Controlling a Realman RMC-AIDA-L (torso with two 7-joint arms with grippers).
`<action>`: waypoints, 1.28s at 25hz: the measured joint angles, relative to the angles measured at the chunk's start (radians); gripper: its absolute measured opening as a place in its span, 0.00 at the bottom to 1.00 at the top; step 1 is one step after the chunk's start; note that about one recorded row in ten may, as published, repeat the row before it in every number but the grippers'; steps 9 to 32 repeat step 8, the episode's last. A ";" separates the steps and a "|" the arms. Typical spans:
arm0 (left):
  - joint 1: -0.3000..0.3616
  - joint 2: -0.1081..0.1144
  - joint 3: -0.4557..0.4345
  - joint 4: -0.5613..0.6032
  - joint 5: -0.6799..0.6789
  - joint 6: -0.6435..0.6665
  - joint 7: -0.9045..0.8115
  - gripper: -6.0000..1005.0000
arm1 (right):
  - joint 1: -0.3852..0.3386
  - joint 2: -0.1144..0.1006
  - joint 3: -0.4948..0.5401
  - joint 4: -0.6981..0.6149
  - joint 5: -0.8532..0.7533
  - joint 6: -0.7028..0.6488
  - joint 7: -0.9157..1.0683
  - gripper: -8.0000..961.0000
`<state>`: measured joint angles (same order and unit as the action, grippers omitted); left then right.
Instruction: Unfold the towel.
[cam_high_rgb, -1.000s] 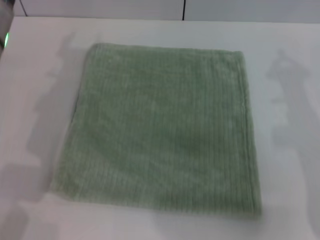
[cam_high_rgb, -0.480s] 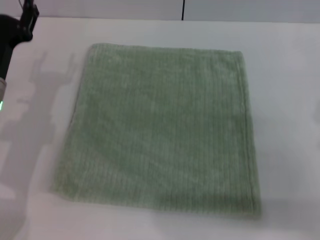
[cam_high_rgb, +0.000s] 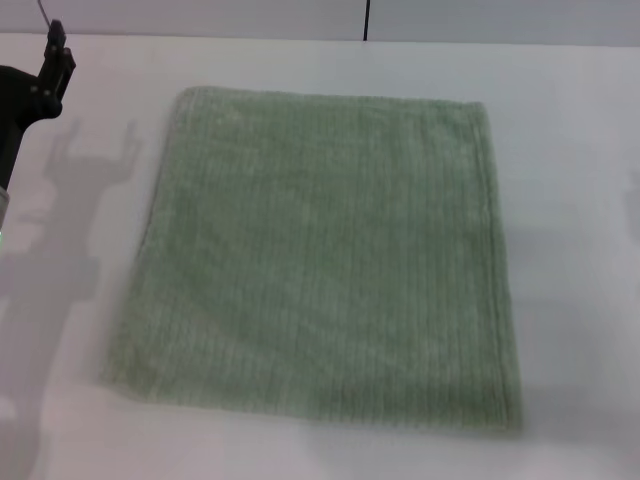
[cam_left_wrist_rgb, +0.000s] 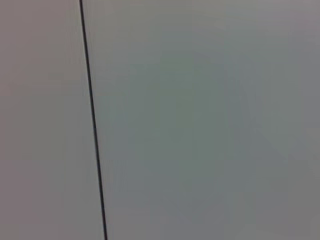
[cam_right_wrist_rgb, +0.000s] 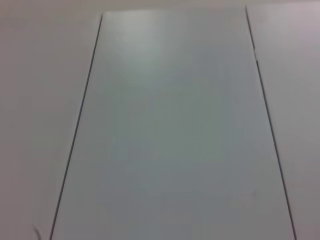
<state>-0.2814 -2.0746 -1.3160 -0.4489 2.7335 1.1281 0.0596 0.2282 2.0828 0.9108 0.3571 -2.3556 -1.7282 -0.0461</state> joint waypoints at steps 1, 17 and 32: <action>0.000 0.000 0.000 0.000 0.000 0.000 0.000 0.73 | 0.000 0.000 0.000 -0.001 0.000 0.004 0.000 0.50; 0.002 -0.001 0.013 0.032 0.000 0.024 -0.006 0.73 | -0.001 0.000 -0.001 -0.004 0.000 0.022 0.000 0.60; 0.002 -0.001 0.013 0.032 0.000 0.024 -0.006 0.73 | -0.001 0.000 -0.001 -0.004 0.000 0.022 0.000 0.60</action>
